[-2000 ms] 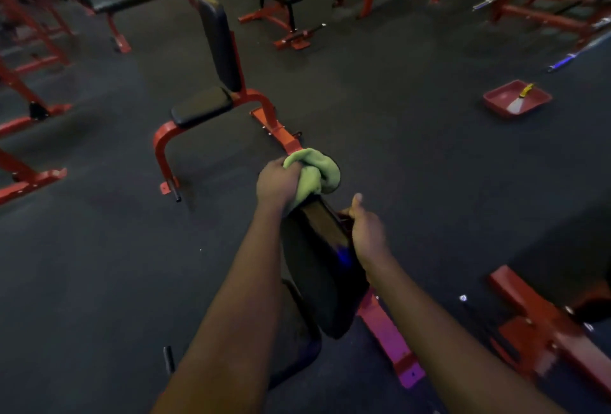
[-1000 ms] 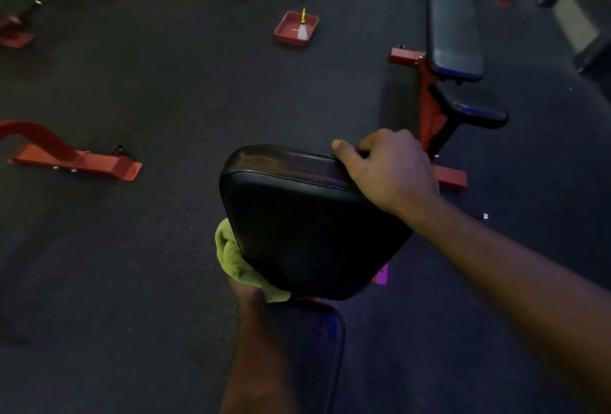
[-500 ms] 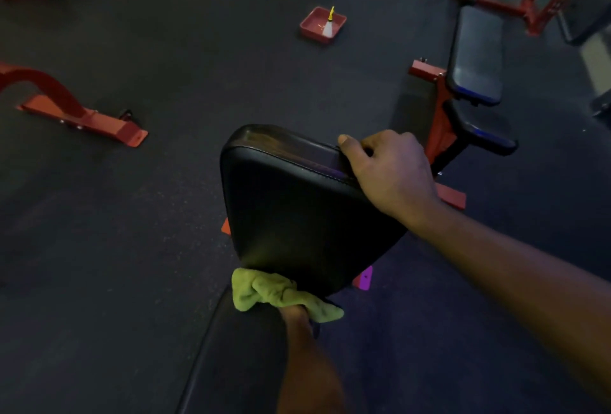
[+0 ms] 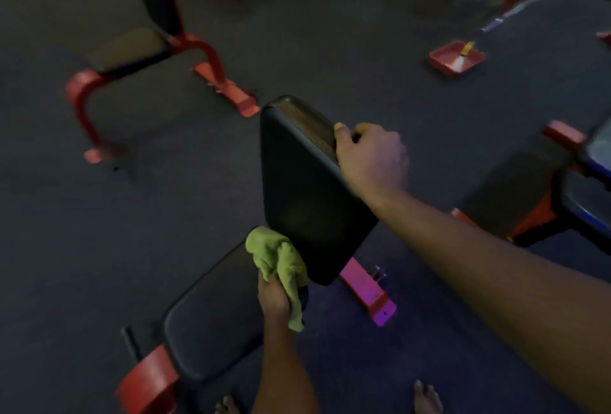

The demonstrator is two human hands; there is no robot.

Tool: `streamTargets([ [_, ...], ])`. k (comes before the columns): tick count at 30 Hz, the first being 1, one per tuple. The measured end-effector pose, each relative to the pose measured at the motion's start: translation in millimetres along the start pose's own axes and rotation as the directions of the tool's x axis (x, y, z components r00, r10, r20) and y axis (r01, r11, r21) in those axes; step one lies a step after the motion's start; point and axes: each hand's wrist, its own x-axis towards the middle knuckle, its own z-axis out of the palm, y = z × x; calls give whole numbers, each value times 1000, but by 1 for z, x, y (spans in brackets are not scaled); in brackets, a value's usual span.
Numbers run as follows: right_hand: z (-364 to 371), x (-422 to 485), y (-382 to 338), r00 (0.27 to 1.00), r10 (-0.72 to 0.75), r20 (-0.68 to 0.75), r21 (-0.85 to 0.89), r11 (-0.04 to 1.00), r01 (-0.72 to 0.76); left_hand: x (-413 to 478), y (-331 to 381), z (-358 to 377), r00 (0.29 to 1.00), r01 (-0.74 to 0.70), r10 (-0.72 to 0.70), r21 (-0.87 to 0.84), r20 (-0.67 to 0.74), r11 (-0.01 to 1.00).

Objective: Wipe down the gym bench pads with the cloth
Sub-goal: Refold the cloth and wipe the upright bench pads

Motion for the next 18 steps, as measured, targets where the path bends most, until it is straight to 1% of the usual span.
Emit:
streamTargets([
  [2,-4,2,-1,995,-89,-34,95,991,92,-36,24,-10,990,-85,85,3,-114,996],
  [3,-11,-10,2,984,-178,-33,121,976,180,-65,29,-20,980,-113,112,4,-163,994],
  [4,-12,-18,4,959,-275,-65,105,954,281,-78,40,-28,973,-141,139,4,-185,990],
  [6,-31,-55,20,875,-480,-61,52,874,483,-129,60,-42,954,-185,176,-15,-242,983],
  [7,-40,-79,31,836,-547,-49,63,833,549,-151,70,-46,947,-200,184,-34,-263,979],
  [8,-42,-101,45,805,-593,1,130,798,588,-166,79,-48,941,-202,184,-34,-283,979],
  [9,-50,-123,57,769,-629,119,241,769,592,-187,85,-51,935,-205,181,-47,-305,978],
  [10,-55,-142,68,720,-641,264,357,759,544,-207,92,-52,929,-208,177,-64,-326,976],
  [11,-58,-155,76,659,-632,408,432,769,470,-220,97,-53,922,-219,186,-61,-340,974],
  [12,-60,-165,81,601,-629,493,462,774,432,-236,103,-54,915,-225,199,-35,-351,974],
  [13,-63,-172,83,566,-647,511,479,761,437,-249,107,-56,921,-218,199,-19,-335,976],
  [14,-66,-176,83,567,-665,487,501,744,442,-260,112,-59,944,-187,169,-39,-283,982],
  [15,-71,-180,79,587,-682,437,520,724,453,-270,115,-62,978,-124,104,-103,-183,987],
  [16,-77,-181,75,602,-697,389,527,704,476,-280,117,-66,998,-24,15,-149,-58,989],
  [17,-84,-182,68,601,-716,356,529,684,502,-288,118,-74,995,88,-82,-135,51,987],
  [18,-91,-182,62,592,-729,343,541,668,510,-295,116,-84,978,177,-168,-69,123,982],
])
